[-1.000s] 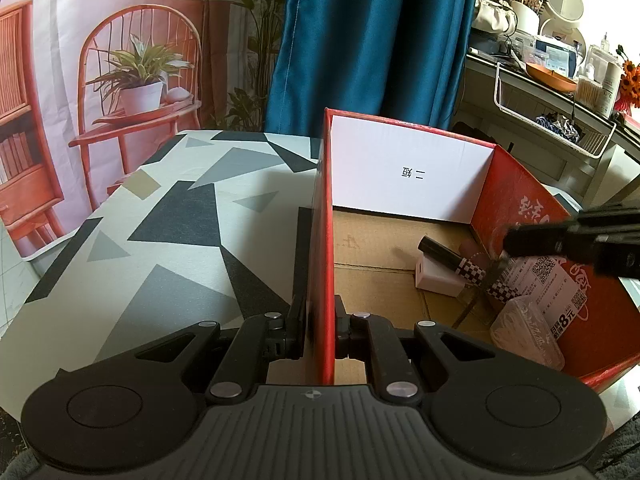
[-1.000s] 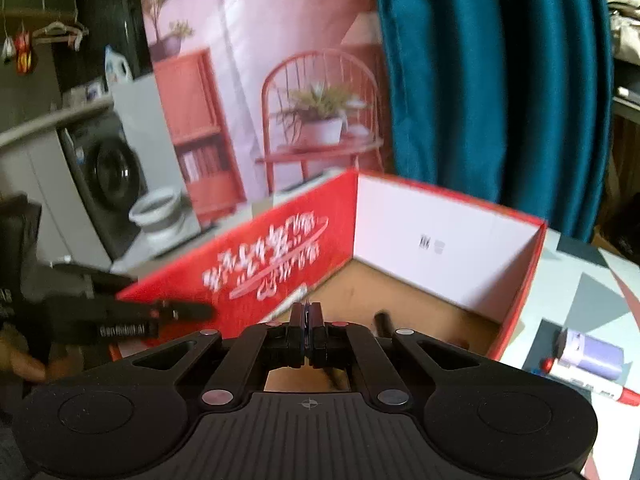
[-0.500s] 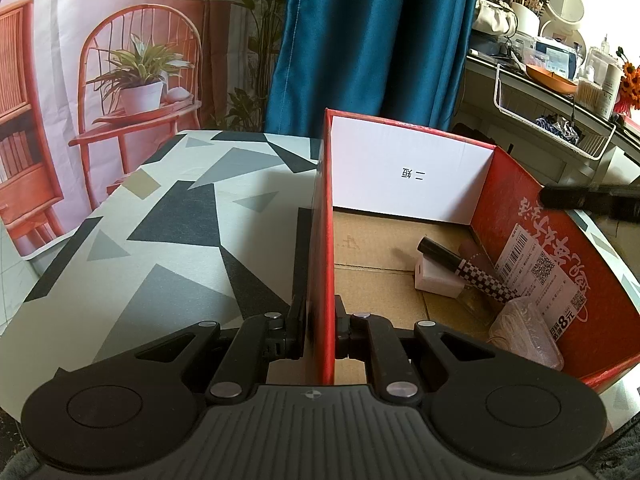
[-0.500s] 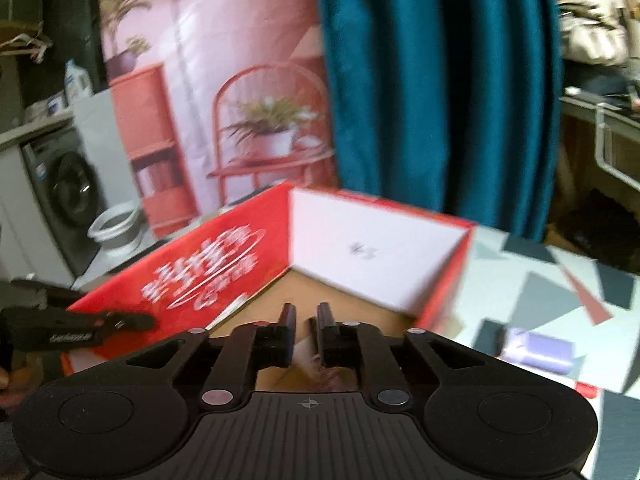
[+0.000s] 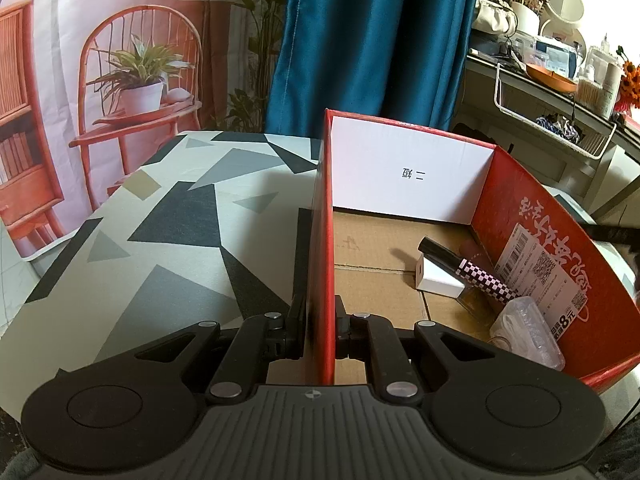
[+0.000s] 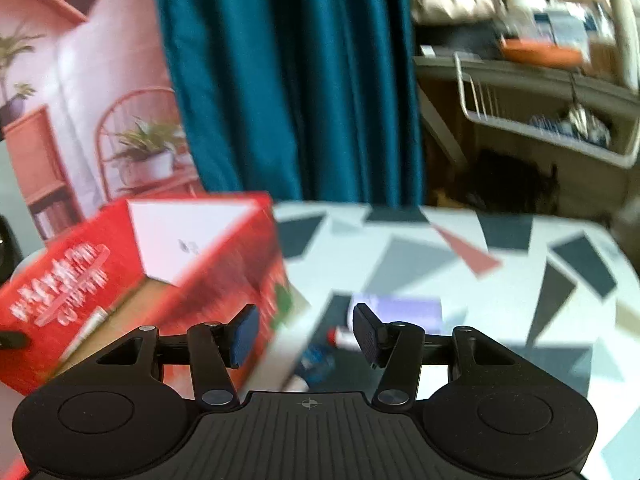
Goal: Organize rigid objects
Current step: 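Grasp the blue correction tape with the right gripper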
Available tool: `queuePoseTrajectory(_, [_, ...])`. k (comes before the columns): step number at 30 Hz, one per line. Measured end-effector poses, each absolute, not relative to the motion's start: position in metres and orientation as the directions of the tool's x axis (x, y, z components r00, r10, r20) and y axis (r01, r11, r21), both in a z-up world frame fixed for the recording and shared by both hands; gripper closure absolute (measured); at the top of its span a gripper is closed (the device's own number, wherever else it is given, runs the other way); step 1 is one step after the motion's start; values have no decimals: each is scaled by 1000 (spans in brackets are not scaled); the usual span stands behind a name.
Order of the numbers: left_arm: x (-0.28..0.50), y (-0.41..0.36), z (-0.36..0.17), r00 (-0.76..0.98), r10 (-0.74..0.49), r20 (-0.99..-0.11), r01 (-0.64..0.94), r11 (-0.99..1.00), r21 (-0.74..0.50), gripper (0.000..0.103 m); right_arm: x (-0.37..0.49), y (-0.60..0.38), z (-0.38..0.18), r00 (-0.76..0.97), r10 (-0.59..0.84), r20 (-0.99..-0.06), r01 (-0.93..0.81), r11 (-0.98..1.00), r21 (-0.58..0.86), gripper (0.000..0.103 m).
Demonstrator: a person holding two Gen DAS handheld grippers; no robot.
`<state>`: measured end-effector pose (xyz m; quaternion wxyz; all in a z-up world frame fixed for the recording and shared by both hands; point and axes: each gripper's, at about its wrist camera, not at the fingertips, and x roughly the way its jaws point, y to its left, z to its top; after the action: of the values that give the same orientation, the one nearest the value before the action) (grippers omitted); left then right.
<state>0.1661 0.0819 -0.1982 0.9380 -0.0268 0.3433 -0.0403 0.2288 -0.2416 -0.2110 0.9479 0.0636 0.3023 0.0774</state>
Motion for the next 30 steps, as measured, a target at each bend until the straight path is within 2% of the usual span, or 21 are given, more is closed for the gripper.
queuePoseTrajectory(7, [167,82,-198,759,-92,-645,55,996,-77,89,246,-225,-259,750,193,-632,-122,981,154,55])
queuePoseTrajectory(11, [167,83,-198,755,-93,-649,53,995,-80,89,261,-220,-270,741,183,-647,-114,982,148,59])
queuePoseTrajectory(16, [167,83,-198,757,-92,-647,53,995,-79,89,280,-217,-280,715,147,-683,-89,989,120,60])
queuePoseTrajectory(19, [167,83,-198,757,-92,-647,54,995,-79,89,285,-217,-284,726,132,-675,-60,990,129,61])
queuePoseTrajectory(21, [167,83,-198,757,-92,-647,53,995,-80,89,284,-218,-285,732,115,-671,-41,991,125,70])
queuePoseTrajectory(30, [167,83,-198,758,-93,-646,52,995,-83,89,262,-210,-286,739,108,-665,-76,994,77,72])
